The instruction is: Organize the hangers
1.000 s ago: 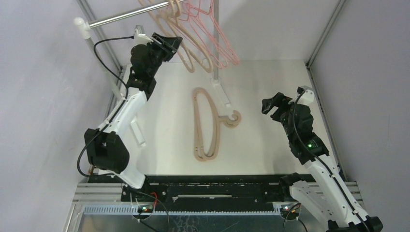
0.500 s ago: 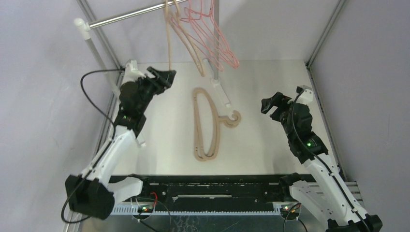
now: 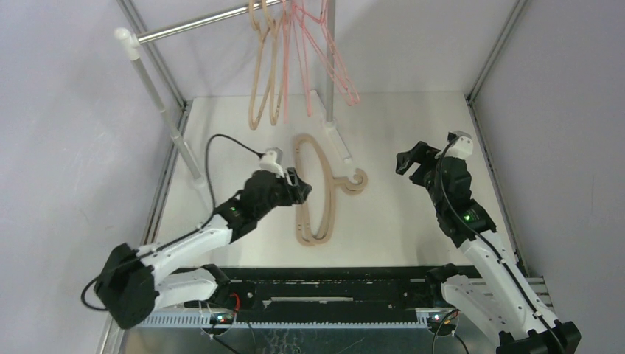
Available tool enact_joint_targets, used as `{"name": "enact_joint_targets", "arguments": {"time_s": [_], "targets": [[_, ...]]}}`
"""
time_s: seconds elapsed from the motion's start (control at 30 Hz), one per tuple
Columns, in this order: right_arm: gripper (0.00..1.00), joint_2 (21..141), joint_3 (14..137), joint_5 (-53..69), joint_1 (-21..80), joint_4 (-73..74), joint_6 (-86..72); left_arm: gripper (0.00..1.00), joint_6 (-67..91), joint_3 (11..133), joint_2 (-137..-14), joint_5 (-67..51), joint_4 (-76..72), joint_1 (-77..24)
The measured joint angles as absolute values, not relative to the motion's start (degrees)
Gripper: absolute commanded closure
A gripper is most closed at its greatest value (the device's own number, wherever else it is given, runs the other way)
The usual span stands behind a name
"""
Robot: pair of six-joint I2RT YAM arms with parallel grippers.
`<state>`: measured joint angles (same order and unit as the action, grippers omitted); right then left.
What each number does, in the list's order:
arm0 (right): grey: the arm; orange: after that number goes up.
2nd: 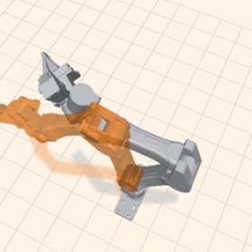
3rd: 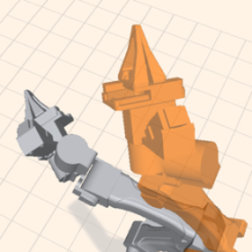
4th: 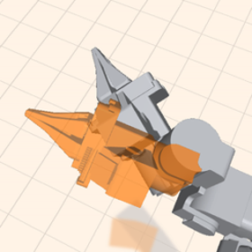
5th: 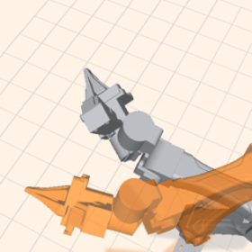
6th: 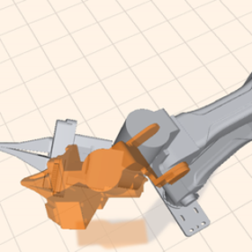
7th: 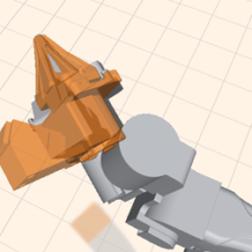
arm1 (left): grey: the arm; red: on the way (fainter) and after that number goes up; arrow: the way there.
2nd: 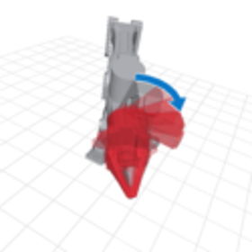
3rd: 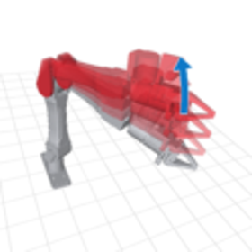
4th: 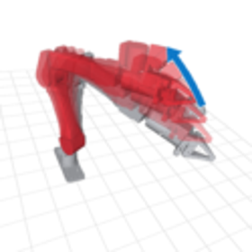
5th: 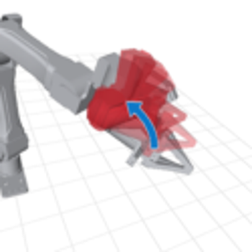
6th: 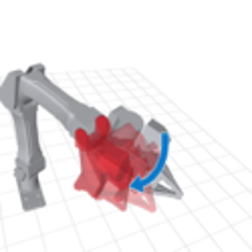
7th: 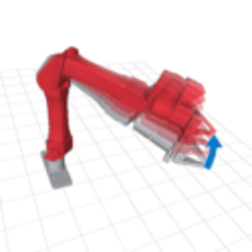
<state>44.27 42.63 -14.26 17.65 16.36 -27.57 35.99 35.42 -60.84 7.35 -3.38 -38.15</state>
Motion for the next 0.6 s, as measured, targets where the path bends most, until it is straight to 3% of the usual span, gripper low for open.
{"name": "enact_joint_targets", "arguments": {"time_s": [0.23,0.6], "targets": [[0.09,43.7,41.9,-14.3,17.6,16.1,-27.6,0.40,36.0,40.1,-77.3,13.9,-0.1,-46.6],[0.09,42.1,41.1,-14.5,17.3,16.2,-27.6,0.40,35.5,59.7,-96.3,20.5,7.3,-53.8]]}}
